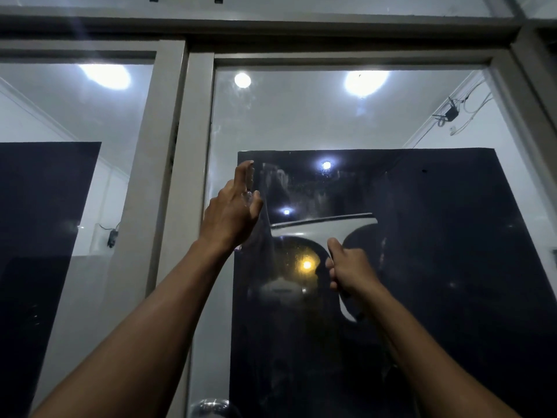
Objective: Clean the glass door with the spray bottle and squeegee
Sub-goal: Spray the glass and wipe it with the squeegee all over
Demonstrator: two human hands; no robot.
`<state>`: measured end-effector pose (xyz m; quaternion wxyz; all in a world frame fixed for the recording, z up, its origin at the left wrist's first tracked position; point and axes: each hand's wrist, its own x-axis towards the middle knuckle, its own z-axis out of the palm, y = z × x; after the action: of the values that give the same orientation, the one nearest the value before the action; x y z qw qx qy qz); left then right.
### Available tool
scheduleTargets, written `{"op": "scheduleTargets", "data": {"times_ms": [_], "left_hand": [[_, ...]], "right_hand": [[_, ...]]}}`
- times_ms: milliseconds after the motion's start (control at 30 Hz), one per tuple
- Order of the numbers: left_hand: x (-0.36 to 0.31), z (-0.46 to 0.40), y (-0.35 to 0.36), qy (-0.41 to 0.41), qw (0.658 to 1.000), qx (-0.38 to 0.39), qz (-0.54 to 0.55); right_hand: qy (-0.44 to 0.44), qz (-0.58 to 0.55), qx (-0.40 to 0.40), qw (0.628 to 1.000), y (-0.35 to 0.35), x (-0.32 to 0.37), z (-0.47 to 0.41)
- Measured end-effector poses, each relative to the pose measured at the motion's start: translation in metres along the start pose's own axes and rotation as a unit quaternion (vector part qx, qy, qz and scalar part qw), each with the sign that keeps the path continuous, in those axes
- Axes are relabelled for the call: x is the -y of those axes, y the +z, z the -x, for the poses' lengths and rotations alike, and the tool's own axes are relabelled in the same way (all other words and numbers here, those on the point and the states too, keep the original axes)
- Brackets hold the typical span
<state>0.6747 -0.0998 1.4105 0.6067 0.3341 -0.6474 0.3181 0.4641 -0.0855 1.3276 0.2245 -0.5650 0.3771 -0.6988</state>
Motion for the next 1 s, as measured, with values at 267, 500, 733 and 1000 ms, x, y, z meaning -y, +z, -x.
{"op": "scheduleTargets", "data": {"times_ms": [267,500,733,1000], "left_hand": [[-0.003,0.011,-0.004,0.003,1.000,0.015,-0.005],[-0.006,0.025,-0.003,-0.002,1.000,0.012,-0.001],[-0.005,0.035,0.004,0.008,1.000,0.020,0.000],[-0.014,0.037,0.013,0.007,0.999,0.042,0.006]], "right_hand": [[-0.089,0.089,0.034,0.992,-0.018,0.006,-0.012],[-0.160,0.409,0.223,0.870,0.020,0.072,-0.054],[-0.161,0.500,0.264,0.809,0.035,0.076,-0.081],[-0.171,0.634,0.130,0.742,-0.080,0.077,-0.112]]}}
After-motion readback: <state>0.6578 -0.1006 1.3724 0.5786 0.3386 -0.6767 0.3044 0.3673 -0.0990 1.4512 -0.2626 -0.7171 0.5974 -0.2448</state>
